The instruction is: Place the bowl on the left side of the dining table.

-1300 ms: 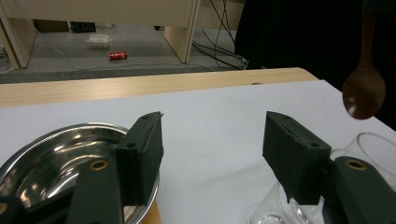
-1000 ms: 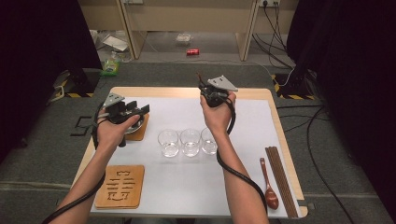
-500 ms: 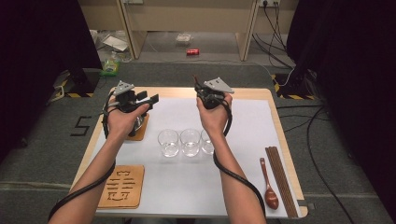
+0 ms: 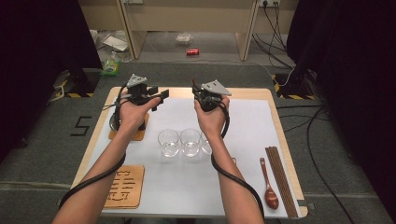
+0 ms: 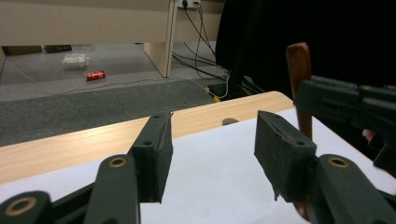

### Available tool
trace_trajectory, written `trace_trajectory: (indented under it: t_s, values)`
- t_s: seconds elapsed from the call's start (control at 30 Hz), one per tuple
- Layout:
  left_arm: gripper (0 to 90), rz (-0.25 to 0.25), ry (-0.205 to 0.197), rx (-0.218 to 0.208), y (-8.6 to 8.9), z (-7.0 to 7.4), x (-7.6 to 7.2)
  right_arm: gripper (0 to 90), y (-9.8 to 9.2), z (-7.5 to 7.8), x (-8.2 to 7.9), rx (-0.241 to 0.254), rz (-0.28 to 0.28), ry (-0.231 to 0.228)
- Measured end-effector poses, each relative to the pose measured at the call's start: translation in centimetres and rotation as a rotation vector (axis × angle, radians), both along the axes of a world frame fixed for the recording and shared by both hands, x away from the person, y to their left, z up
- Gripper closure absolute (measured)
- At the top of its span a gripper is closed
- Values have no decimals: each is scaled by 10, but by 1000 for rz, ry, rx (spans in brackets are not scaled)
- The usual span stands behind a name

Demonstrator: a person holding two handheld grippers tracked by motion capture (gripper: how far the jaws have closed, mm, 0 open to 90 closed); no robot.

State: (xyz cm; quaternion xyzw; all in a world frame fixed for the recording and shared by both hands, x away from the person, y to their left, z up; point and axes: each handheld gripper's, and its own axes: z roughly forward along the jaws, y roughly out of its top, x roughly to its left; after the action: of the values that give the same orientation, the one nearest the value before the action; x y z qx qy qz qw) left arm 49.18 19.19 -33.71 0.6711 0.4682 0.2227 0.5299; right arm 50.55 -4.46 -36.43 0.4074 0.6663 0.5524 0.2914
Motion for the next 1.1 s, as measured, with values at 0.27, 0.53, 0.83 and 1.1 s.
trace_trajectory:
  t_s: [0.27,0.53,0.83,1.1]
  values:
    - [468,-14,-3,-19,-15,8,6,843,3,-2,-2,-1,10,-1]
    - [478,-12,6,-21,-28,11,13,842,4,-3,-3,8,14,8]
    - [480,-25,12,-46,-39,11,19,842,7,-8,-4,12,26,21]
    - [471,-41,27,-71,-49,15,25,843,11,-11,-4,29,32,33]
